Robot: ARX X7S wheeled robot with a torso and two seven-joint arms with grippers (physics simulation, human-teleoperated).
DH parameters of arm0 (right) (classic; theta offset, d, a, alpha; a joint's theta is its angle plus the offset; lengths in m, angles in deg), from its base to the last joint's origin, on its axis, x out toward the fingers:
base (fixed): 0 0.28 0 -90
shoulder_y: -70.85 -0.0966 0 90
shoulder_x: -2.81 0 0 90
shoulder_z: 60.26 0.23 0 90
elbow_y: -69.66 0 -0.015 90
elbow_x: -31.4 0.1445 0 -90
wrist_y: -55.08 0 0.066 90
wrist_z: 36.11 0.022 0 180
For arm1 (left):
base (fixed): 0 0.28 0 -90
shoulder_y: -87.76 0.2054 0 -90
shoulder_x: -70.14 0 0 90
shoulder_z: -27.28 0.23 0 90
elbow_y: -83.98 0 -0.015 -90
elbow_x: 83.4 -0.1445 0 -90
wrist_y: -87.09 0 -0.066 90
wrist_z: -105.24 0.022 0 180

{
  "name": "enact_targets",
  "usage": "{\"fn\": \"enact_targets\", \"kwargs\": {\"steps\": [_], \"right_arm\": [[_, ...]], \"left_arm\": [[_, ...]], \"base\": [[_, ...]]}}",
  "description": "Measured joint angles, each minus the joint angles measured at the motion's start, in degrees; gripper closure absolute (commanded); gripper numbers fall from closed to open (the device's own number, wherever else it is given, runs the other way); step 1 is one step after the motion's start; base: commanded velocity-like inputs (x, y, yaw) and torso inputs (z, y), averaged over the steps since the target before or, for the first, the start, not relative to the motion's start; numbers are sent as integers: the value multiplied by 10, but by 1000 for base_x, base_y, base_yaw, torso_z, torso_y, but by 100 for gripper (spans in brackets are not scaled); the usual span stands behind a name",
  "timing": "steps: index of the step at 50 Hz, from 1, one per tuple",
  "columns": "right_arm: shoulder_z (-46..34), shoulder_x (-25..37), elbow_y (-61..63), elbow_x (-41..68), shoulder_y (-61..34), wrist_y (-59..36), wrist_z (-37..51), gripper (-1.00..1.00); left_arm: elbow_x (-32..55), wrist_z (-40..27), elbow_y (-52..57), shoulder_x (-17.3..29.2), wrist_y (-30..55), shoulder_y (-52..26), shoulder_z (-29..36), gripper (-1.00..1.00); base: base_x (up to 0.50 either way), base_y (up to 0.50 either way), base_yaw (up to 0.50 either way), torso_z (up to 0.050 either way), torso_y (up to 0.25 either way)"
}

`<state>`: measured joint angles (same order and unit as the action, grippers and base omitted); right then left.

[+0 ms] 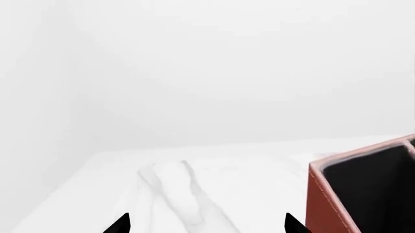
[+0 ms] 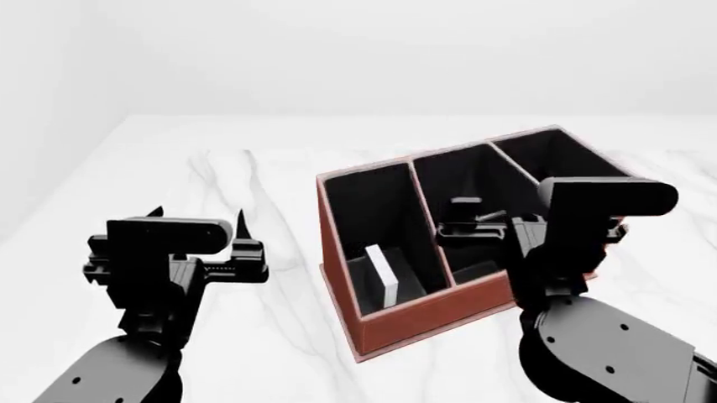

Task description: Pick up the book and place it in the left compartment of the caddy.

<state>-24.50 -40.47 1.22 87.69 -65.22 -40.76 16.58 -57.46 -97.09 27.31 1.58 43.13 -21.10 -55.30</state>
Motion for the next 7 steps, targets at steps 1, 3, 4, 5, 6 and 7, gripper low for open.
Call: {"fn": "enact_targets", "kwargs": {"steps": [1,3,4,5,6,7], "right_arm": [[1,2,2,-4,3,3,1,-100],[2,5,7,-10,8,10,3,-100],[3,6,9,-13,10,12,4,-100],[3,8,11,-15,12,15,5,-100],[4,9,13,-18,14,17,6,-100],[4,10,15,-20,15,19,7,-100]], "left_arm": [[0,0,1,0,1,-1,0,-100],[1,-1,3,0,2,-2,1,-100],[1,-2,3,1,3,-3,1,-100],[1,-2,4,1,4,-3,1,-100],[1,-3,5,1,4,-4,2,-100],[2,-3,5,1,5,-5,2,-100]], "base": [[0,0,0,0,0],[0,0,0,0,0],[0,0,0,0,0],[0,0,0,0,0],[0,0,0,0,0],[0,0,0,0,0]]}}
